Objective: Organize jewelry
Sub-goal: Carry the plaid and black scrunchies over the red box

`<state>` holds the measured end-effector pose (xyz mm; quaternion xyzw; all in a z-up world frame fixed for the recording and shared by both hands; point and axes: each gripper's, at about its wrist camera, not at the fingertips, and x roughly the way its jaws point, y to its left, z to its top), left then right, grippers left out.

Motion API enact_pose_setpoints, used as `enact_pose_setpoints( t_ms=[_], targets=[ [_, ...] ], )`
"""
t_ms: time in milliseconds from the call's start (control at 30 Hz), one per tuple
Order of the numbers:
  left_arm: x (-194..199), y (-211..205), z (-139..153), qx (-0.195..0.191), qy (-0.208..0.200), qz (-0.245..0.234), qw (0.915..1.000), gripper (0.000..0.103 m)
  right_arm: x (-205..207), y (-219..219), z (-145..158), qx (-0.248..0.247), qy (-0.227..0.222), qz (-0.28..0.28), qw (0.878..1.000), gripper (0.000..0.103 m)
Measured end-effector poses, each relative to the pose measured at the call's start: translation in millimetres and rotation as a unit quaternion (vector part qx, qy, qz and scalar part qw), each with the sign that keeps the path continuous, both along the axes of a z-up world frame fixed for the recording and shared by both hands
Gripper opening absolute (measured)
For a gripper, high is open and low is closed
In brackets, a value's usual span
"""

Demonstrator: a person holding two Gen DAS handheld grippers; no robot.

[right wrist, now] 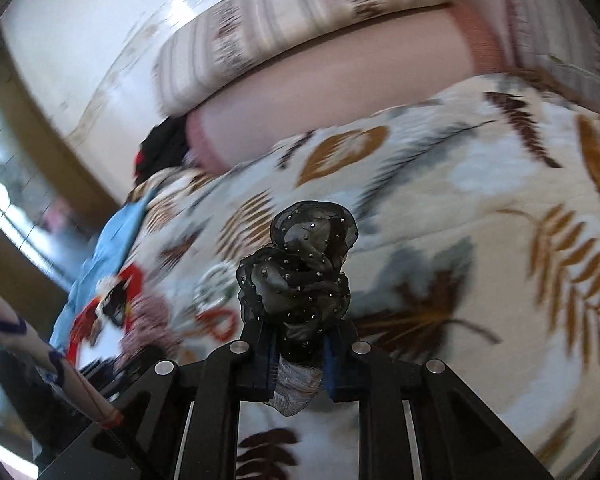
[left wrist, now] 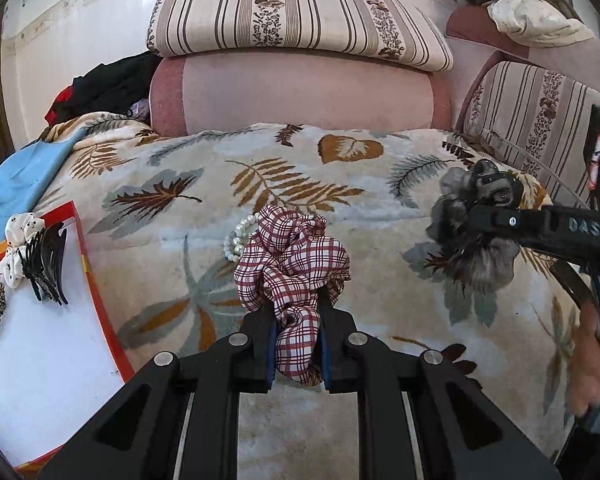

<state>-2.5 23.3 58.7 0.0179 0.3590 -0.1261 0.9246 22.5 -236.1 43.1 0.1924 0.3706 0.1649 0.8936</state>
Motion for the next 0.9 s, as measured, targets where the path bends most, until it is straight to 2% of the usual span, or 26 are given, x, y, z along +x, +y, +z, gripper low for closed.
enact_pose_setpoints(
  t_ms=[233, 500, 900],
  targets=[
    [-2, -4, 0, 0.015, -0.010, -0.004, 0.9998, 0.016, -4, 17, 1, -0.005, -0.009, 0.038, 0.999, 0.019],
    [-8, -9, 2, 0.043, -0.031, -0.005, 0.9986, 0.016, -9, 27, 7, -0.015, -0.028, 0.051, 0.998, 0.019],
    [-7, -7, 4, 0.050, -0.036, 0.005, 0.9981, 0.016, -10, 32, 10, -0.020, -0.035, 0.057, 0.998, 0.020]
  ],
)
